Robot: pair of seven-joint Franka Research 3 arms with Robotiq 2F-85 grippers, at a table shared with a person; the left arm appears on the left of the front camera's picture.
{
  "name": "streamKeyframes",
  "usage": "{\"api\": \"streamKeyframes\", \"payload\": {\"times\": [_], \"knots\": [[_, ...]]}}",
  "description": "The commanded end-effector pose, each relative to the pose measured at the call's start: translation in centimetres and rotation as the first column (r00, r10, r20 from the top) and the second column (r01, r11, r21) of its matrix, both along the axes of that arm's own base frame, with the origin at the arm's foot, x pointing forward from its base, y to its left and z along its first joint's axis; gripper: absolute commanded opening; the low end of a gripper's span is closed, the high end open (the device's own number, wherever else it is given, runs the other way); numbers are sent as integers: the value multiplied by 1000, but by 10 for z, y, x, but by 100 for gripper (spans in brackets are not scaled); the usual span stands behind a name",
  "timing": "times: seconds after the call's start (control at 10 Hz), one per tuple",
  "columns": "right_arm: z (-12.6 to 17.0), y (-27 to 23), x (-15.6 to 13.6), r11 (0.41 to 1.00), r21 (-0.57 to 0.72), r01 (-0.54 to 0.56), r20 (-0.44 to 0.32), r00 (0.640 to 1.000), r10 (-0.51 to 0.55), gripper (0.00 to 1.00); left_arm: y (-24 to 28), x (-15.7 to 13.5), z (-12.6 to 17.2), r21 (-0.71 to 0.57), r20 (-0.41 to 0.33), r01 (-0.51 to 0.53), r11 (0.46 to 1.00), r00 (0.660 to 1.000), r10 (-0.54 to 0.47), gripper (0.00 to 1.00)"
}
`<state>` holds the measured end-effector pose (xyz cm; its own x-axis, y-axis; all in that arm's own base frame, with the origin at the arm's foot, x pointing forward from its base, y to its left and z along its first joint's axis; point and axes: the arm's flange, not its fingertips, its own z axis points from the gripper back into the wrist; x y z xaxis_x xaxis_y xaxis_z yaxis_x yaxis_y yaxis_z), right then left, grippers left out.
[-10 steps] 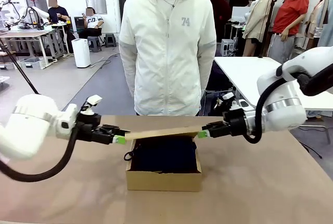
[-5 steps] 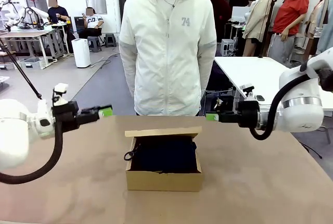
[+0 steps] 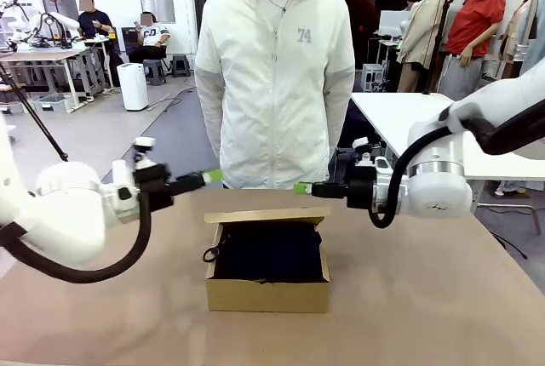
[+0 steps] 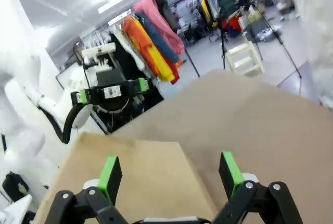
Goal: Pack the items into the box.
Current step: Close the Mailer Box.
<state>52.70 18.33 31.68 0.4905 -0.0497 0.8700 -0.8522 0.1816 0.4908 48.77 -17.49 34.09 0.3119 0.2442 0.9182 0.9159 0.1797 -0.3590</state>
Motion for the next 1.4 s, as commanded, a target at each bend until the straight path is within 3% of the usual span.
{"api": "streamKeyframes", "payload": {"times": [0.0, 0.2, 0.5, 0.8, 1.1, 1.3], "knots": [[1, 11, -14, 977, -193, -89, -20, 996, 87, 100, -21, 13, -6, 207, -82, 247, 946, 968, -235, 100], [-5, 14, -38, 945, -306, -115, -2, 993, 120, 100, -40, 11, -20, 307, -101, 354, 883, 935, -340, 100], [-22, 24, -64, 894, -441, -84, 45, 992, 115, 100, -53, 6, -30, 452, -111, 406, 794, 909, -401, 100], [-41, 29, -61, 872, -487, -42, 71, 994, 88, 100, -54, 5, -55, 566, -121, 399, 722, 906, -406, 100], [-39, 26, -54, 848, -527, -62, 92, 987, 129, 100, -56, 8, -70, 601, -219, 449, 662, 888, -403, 100], [-37, 22, -53, 872, -483, -85, 94, 985, 148, 100, -56, 9, -69, 585, -198, 442, 680, 891, -408, 100]]}}
